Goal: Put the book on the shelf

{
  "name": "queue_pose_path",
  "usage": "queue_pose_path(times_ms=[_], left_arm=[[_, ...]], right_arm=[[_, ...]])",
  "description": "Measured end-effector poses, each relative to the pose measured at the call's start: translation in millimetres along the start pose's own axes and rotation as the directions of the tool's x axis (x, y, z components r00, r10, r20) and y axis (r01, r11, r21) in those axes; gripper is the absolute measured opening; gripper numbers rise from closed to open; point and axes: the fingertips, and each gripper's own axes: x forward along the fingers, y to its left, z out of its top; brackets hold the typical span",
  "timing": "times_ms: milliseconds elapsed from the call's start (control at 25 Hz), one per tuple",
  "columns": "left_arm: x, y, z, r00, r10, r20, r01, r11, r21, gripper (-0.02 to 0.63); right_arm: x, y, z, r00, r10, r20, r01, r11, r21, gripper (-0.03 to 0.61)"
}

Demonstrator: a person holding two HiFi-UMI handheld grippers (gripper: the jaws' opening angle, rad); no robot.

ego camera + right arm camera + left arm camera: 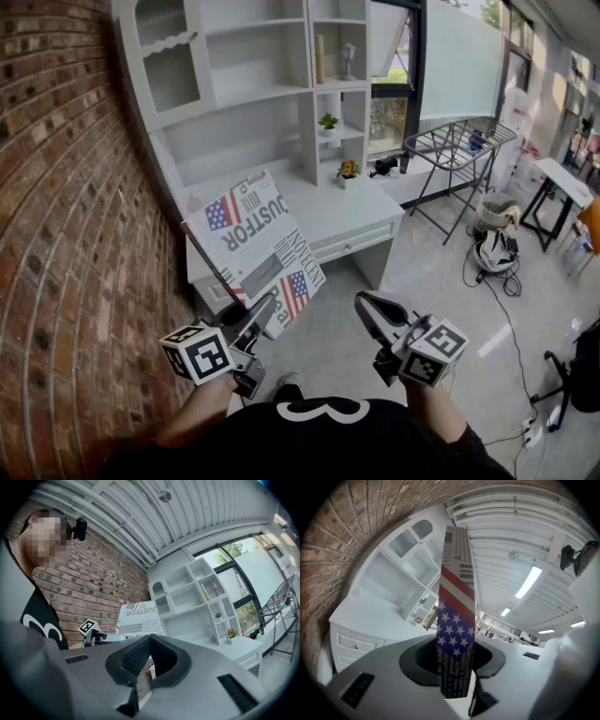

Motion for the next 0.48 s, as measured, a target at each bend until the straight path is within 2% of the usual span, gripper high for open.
queue_pose_path(times_ms=[240,480], left_arm=[[-4.5,-7.7,-0.6,1.000,-0.005,0.004,0.005,1.000,0.017,0.150],[-0.4,-0.8,-3.5,1.000,-0.007,0.000,0.007,1.000,-0.009,0.150]], right_arm=[[-8.5,0.3,-3.9,1.000,-0.004,0.008,0.004,1.000,0.011,0.009],[-6.3,-6.7,-9.8,1.000,-0.018,0.008,0.018,0.999,0.041,0.010]])
